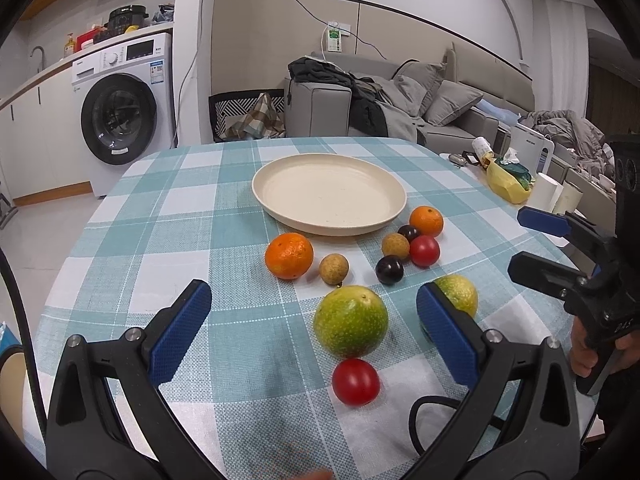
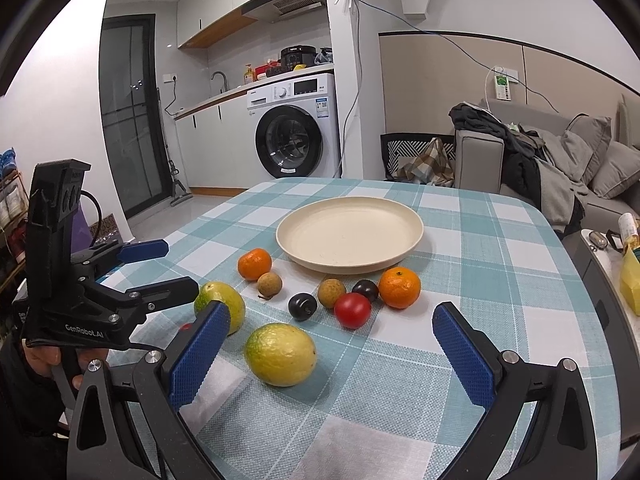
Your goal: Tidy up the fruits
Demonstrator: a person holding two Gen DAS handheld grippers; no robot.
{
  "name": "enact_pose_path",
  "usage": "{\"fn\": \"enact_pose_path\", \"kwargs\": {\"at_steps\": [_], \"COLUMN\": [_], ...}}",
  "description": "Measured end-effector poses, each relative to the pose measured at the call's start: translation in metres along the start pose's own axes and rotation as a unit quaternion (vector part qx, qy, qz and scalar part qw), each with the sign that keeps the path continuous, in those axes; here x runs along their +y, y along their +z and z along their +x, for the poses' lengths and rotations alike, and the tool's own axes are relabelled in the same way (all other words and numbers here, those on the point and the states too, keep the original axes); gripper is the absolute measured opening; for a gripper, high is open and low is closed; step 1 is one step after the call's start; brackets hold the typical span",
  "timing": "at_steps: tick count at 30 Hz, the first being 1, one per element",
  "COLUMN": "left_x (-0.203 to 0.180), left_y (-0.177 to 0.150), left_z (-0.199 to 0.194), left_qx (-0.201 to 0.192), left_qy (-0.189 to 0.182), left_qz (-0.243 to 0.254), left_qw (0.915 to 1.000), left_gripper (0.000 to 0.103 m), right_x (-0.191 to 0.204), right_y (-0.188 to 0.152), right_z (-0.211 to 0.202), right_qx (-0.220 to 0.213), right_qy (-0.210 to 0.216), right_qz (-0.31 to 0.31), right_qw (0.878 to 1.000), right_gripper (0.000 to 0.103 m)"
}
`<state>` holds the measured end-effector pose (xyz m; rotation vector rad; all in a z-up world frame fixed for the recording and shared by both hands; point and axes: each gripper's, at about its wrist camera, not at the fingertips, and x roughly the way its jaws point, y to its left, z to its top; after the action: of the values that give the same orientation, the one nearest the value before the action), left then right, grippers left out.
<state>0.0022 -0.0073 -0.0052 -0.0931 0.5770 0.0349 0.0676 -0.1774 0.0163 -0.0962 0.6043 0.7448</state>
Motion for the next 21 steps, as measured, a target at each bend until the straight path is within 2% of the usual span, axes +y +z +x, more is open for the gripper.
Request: {"fn": "enact_pose_path", "kwargs": {"at_steps": [6,12,18,21], "left_x": [0.0,0.001,0.001,0.001], "left_y": [0.001,0.001,0.001,0.0], "left_z": [0.001,0.002,0.003,0.006], "left_qx": [0.004,0.004,0.006,0.012], "left_qy": [0.002,0.005,0.004,0.003], "left_qz": [-0.001,-0.001,-0.002,-0.002], "left_qw": [1.0,1.0,1.0,0.9999], "left_gripper": [0.102,0.102,0.102,0.102], "right_x": [0.001,0.002,0.005,0.004], "right_y": [0.001,0.0,0.0,-0.002], "right_z": [0.007,0.006,0.015,0.023], "right_qx": [0.017,0.014,0.042,0.07], "right_qy": [-0.003,-0.006,-0.01,0.011], "right_qz": [-0.003,-0.005,-0.008,0.002], "right_qw": [1.0,1.0,0.999,0.997], "right_gripper": [0.103,0.103,0.103,0.103]}}
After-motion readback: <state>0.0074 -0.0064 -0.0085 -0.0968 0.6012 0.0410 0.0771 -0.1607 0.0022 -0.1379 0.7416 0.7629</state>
